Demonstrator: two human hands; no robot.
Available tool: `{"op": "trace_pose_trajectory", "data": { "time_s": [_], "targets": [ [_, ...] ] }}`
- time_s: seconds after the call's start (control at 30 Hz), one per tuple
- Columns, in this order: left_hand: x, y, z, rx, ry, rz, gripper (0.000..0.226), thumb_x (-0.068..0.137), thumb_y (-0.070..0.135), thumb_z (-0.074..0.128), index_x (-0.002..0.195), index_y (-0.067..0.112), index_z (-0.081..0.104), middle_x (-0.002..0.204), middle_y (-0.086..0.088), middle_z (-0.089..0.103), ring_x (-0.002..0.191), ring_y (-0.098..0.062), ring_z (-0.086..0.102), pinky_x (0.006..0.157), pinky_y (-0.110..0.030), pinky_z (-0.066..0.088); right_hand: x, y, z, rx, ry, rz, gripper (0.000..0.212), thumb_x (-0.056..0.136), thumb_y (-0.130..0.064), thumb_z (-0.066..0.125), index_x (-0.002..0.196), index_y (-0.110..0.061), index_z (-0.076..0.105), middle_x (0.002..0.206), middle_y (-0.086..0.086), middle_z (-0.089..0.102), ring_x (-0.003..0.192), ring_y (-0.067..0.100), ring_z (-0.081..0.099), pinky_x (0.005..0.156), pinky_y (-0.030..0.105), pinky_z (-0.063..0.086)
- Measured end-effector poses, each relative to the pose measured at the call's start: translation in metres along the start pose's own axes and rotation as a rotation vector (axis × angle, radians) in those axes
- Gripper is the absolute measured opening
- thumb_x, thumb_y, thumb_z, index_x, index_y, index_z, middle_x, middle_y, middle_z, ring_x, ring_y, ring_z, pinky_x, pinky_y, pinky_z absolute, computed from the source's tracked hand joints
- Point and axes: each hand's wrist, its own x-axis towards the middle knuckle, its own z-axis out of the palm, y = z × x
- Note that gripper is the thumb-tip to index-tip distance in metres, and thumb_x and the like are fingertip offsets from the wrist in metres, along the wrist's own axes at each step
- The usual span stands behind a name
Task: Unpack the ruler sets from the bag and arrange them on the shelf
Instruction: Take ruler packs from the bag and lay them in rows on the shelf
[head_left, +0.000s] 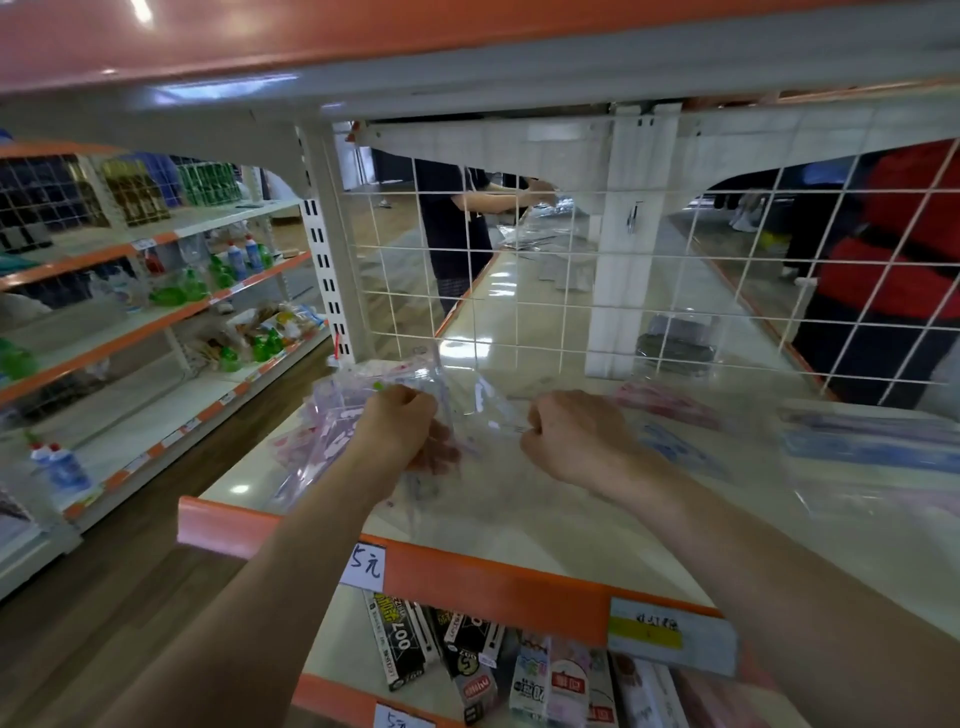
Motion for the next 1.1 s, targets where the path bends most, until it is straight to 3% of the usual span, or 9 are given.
{"op": "trace_pose_trajectory", "data": {
  "time_s": [0.13,0.23,0.33,0.43,0.5,0.67,0.9,1.03,1.1],
  "targets": [
    [0.003,-0.002,0.019,0.053,-0.102,-0.040,0.020,0.099,0.009,0.032,0.111,0.003,0.046,0.073,-0.012,0.072,0.038,-0.020,0.056,0.044,-0.024,0.034,-0.011,0.026,-0.012,0.116,0.131,-0.010,0.016,0.090,-0.020,0.049,0.090,-0.021,0.064,0.097,0.002,0.066,0.094,0.024,0.060,0.074,0.033,0.047],
    [0.001,0.000,0.031,-0.111,-0.185,-0.120,0.027,0.100,0.005,0.026,0.124,0.008,0.038,0.079,-0.017,0.069,0.042,-0.021,0.061,0.041,-0.024,0.042,-0.021,0.047,-0.017,0.187,0.227,-0.055,0.023,0.093,-0.014,0.050,0.097,-0.019,0.072,0.094,0.003,0.067,0.091,0.021,0.061,0.075,0.031,0.045],
    [0.000,0.001,0.039,-0.255,-0.240,-0.196,0.024,0.100,0.006,0.029,0.119,0.011,0.041,0.078,-0.017,0.068,0.039,-0.018,0.058,0.038,-0.020,0.044,-0.026,0.065,-0.022,0.279,0.332,-0.065,0.019,0.091,-0.012,0.056,0.092,-0.015,0.075,0.088,0.003,0.066,0.085,0.017,0.061,0.074,0.031,0.044],
    [0.004,0.000,0.044,-0.320,-0.285,-0.225,0.020,0.100,0.024,0.040,0.110,0.011,0.051,0.076,-0.013,0.072,0.039,-0.015,0.051,0.041,-0.020,0.042,-0.029,0.077,-0.025,0.348,0.385,-0.141,0.016,0.089,-0.010,0.062,0.094,-0.014,0.076,0.092,0.002,0.068,0.083,0.015,0.063,0.076,0.033,0.049],
    [0.004,0.001,0.050,-0.307,-0.323,-0.220,0.023,0.097,0.032,0.048,0.104,0.011,0.054,0.079,-0.010,0.072,0.040,-0.014,0.051,0.041,-0.020,0.043,-0.033,0.082,-0.025,0.362,0.394,-0.175,0.016,0.089,-0.010,0.063,0.095,-0.014,0.077,0.095,0.000,0.067,0.083,0.013,0.063,0.075,0.029,0.049],
    [0.002,0.002,0.067,-0.275,-0.311,-0.092,0.025,0.085,0.003,0.064,0.108,0.009,0.057,0.081,-0.012,0.065,0.040,-0.011,0.050,0.039,-0.018,0.040,-0.042,0.095,-0.019,0.348,0.345,-0.132,0.021,0.090,-0.010,0.061,0.105,-0.017,0.074,0.109,-0.002,0.064,0.099,0.011,0.061,0.088,0.030,0.050],
    [0.002,0.007,0.086,-0.120,-0.325,0.055,0.026,0.083,0.007,0.067,0.108,0.014,0.062,0.101,-0.016,0.071,0.057,-0.014,0.048,0.056,-0.025,0.038,-0.055,0.103,-0.027,0.306,0.224,-0.012,0.045,0.087,-0.012,0.059,0.126,-0.035,0.061,0.110,-0.021,0.058,0.092,0.004,0.056,0.084,0.016,0.044],
    [0.004,0.011,0.099,-0.105,-0.327,0.076,0.022,0.084,0.008,0.066,0.105,0.014,0.064,0.092,-0.011,0.074,0.052,-0.013,0.045,0.049,-0.021,0.036,-0.061,0.109,-0.032,0.222,0.261,0.043,0.037,0.086,-0.015,0.062,0.118,-0.032,0.065,0.080,-0.029,0.042,0.088,0.001,0.044,0.069,0.015,0.031],
    [0.005,0.013,0.105,-0.121,-0.327,0.057,0.013,0.087,0.011,0.063,0.100,0.013,0.065,0.084,-0.007,0.073,0.049,-0.013,0.045,0.043,-0.019,0.036,-0.062,0.115,-0.034,0.162,0.253,0.078,0.026,0.085,-0.020,0.064,0.111,-0.025,0.068,0.082,-0.019,0.053,0.090,0.010,0.049,0.072,0.022,0.035]
  ]
}}
